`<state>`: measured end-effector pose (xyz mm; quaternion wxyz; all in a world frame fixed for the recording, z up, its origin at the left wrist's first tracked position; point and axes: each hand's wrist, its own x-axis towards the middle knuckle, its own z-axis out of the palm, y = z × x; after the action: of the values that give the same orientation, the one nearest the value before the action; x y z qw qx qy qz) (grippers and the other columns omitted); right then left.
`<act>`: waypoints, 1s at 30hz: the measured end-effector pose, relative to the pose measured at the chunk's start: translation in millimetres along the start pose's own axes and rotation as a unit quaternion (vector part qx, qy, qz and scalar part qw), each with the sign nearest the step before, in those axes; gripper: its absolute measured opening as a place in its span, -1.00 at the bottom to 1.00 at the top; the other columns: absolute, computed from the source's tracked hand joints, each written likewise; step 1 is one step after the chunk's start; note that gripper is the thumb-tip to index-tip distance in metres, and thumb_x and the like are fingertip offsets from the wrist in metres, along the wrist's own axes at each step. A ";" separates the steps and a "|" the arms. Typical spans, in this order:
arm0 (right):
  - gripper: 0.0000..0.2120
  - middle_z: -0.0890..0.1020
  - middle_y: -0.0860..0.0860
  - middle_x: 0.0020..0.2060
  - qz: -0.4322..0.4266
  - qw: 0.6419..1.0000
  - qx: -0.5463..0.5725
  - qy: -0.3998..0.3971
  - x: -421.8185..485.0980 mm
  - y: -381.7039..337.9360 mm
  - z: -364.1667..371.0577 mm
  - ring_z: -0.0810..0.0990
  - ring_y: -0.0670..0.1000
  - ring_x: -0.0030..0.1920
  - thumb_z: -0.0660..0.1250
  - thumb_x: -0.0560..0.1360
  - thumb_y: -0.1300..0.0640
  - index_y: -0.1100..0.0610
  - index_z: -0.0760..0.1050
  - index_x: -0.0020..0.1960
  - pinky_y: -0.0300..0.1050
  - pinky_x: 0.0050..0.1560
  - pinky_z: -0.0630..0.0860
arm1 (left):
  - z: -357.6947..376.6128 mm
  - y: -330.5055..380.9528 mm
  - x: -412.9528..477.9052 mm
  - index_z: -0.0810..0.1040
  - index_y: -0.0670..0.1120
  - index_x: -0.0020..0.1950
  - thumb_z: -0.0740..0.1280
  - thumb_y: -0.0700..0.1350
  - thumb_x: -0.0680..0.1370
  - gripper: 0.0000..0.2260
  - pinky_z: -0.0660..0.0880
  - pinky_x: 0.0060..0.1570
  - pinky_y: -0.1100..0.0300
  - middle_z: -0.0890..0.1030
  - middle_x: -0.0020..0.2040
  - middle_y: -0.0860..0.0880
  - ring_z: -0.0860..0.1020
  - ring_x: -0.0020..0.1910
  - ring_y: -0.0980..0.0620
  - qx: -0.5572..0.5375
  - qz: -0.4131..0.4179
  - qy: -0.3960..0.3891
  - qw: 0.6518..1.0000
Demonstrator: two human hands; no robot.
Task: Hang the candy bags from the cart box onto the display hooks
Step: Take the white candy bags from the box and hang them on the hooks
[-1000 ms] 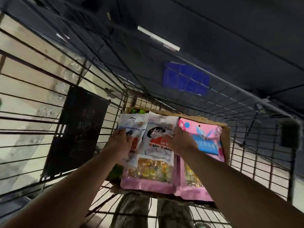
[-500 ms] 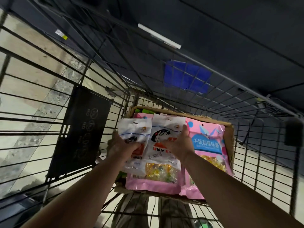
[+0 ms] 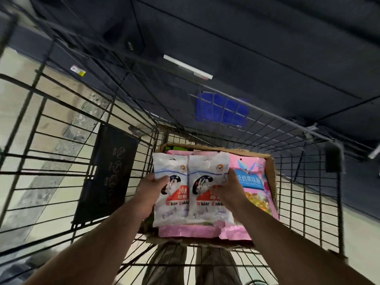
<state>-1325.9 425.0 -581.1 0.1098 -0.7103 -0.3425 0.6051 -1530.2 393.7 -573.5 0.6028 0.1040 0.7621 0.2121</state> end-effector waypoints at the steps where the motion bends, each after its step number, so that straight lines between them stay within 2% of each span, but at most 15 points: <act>1: -0.58 0.58 -0.05 -0.09 -0.006 1.000 0.009 0.001 -7.3 -0.9 -3.8 0.63 -0.05 -0.13 0.42 0.41 0.34 -0.03 0.36 0.10 -0.22 -0.34 0.60 | 1.5 2.3 -6.2 0.59 -0.16 0.16 0.35 -0.13 0.56 -0.79 0.59 -0.06 -0.04 0.67 0.01 -0.22 0.65 -0.04 -0.21 -0.003 0.012 -0.005 1.000; 3: -0.59 0.63 0.01 -0.04 -0.013 1.000 0.025 0.007 -23.5 -4.5 -12.8 0.66 0.04 -0.04 0.43 0.40 0.33 0.01 0.40 0.14 0.01 -0.12 0.65 | 2.8 7.1 -17.4 0.61 -0.11 0.11 0.35 -0.10 0.56 -0.83 0.57 -0.17 0.09 0.69 -0.04 -0.17 0.66 -0.09 -0.16 -0.005 0.029 -0.007 1.000; 4: -0.59 0.66 0.03 -0.03 -0.014 0.999 0.034 0.012 -32.1 -7.1 -18.2 0.67 0.05 -0.03 0.43 0.40 0.31 0.04 0.42 0.17 0.05 -0.07 0.65 | 3.2 10.0 -22.9 0.61 -0.08 0.08 0.35 -0.09 0.56 -0.86 0.56 -0.21 0.11 0.69 -0.06 -0.15 0.66 -0.12 -0.14 -0.008 0.034 -0.009 0.999; 8: -0.63 0.68 0.07 -0.01 -0.020 0.998 0.058 0.030 -67.4 -16.6 -43.0 0.67 0.09 -0.02 0.41 0.42 0.27 0.06 0.48 0.18 0.12 0.03 0.62 | 4.2 24.0 -44.4 0.61 -0.02 -0.01 0.35 -0.06 0.57 -0.92 0.54 -0.44 0.20 0.71 -0.17 -0.10 0.69 -0.29 -0.06 -0.023 0.056 -0.022 0.998; 10: -0.65 0.67 0.09 -0.01 -0.042 0.995 0.073 0.043 -87.5 -20.9 -56.1 0.67 0.11 -0.01 0.40 0.43 0.29 0.02 0.47 0.15 0.16 0.03 0.61 | 7.5 32.5 -58.1 0.61 -0.03 -0.01 0.35 -0.06 0.56 -0.92 0.55 -0.46 0.18 0.72 -0.20 -0.09 0.69 -0.30 -0.07 -0.030 0.076 -0.038 0.996; 12: -0.64 0.68 0.12 -0.02 -0.063 0.992 0.096 0.053 -108.2 -23.0 -68.5 0.68 0.14 -0.02 0.38 0.45 0.32 0.00 0.45 0.15 0.15 0.00 0.62 | 12.6 41.9 -73.7 0.60 -0.05 0.04 0.35 -0.06 0.57 -0.89 0.58 -0.40 0.12 0.71 -0.13 -0.13 0.69 -0.23 -0.12 -0.026 0.090 -0.059 0.994; 14: -0.64 0.68 0.17 -0.03 -0.079 0.986 0.128 0.068 -128.0 -22.3 -79.6 0.69 0.17 -0.05 0.36 0.46 0.37 0.12 0.45 0.19 0.12 -0.04 0.63 | 20.1 50.5 -89.9 0.60 -0.08 0.07 0.35 -0.08 0.57 -0.87 0.62 -0.31 0.04 0.70 -0.10 -0.16 0.69 -0.19 -0.16 -0.021 0.109 -0.081 0.991; 16: -0.66 0.68 0.20 -0.05 -0.088 0.978 0.161 0.094 -145.6 -18.8 -89.1 0.70 0.12 -0.12 0.35 0.46 0.41 0.21 0.43 0.19 0.00 -0.16 0.65 | 29.2 57.5 -103.9 0.61 -0.12 0.05 0.36 -0.10 0.57 -0.87 0.63 -0.17 -0.05 0.71 -0.13 -0.18 0.68 -0.19 -0.17 -0.019 0.133 -0.098 0.986; 18: -0.70 0.69 0.19 -0.09 -0.095 0.970 0.187 0.121 -163.2 -12.5 -98.3 0.71 0.04 -0.22 0.34 0.47 0.41 0.22 0.44 0.16 -0.15 -0.31 0.61 | 41.0 63.2 -118.1 0.62 -0.18 0.07 0.36 -0.13 0.57 -0.84 0.61 -0.06 -0.10 0.70 -0.08 -0.22 0.68 -0.12 -0.19 -0.013 0.156 -0.120 0.980; 21: -0.72 0.69 0.10 -0.14 -0.104 0.957 0.214 0.165 -186.7 0.4 -115.3 0.71 -0.02 -0.27 0.35 0.47 0.39 0.17 0.44 0.13 -0.20 -0.36 0.59 | 63.6 68.1 -139.5 0.60 -0.17 0.09 0.34 -0.14 0.58 -0.85 0.53 0.14 -0.21 0.67 0.03 -0.25 0.64 0.02 -0.23 -0.002 0.169 -0.170 0.971; 23: -0.71 0.70 0.09 -0.09 -0.108 0.950 0.223 0.191 -200.9 11.7 -128.6 0.72 0.02 -0.19 0.37 0.47 0.36 0.14 0.45 0.14 -0.14 -0.28 0.62 | 80.8 68.5 -153.9 0.60 -0.12 0.01 0.33 -0.14 0.58 -0.92 0.56 0.08 -0.14 0.69 -0.03 -0.20 0.65 -0.07 -0.17 0.008 0.179 -0.196 0.964; 26: -0.70 0.70 0.11 -0.07 -0.123 0.934 0.248 0.226 -223.5 31.8 -149.6 0.71 0.06 -0.14 0.37 0.47 0.37 0.15 0.45 0.15 -0.07 -0.22 0.65 | 109.8 65.8 -173.4 0.59 -0.12 -0.02 0.33 -0.15 0.58 -0.93 0.60 -0.12 -0.01 0.71 -0.11 -0.18 0.67 -0.21 -0.13 0.027 0.190 -0.224 0.956; 28: -0.69 0.70 0.10 -0.06 -0.129 0.923 0.262 0.250 -239.1 46.0 -163.9 0.71 0.03 -0.15 0.37 0.47 0.36 0.14 0.44 0.16 -0.11 -0.26 0.64 | 130.3 63.0 -187.3 0.58 -0.12 -0.02 0.33 -0.14 0.58 -0.93 0.59 -0.33 0.09 0.72 -0.22 -0.15 0.68 -0.32 -0.09 0.044 0.201 -0.244 0.948; 30: -0.69 0.70 0.09 -0.09 -0.136 0.909 0.286 0.271 -258.0 65.9 -180.9 0.71 -0.02 -0.22 0.37 0.47 0.36 0.11 0.45 0.15 -0.16 -0.34 0.61 | 156.2 57.0 -205.5 0.58 -0.13 0.01 0.34 -0.13 0.57 -0.91 0.57 -0.40 0.12 0.72 -0.27 -0.13 0.69 -0.36 -0.08 0.062 0.207 -0.267 0.939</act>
<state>-1142.0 263.2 -372.3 0.4785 -0.7317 -0.2050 0.4401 -1333.5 390.2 -396.7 0.7193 0.3492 0.5467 0.2486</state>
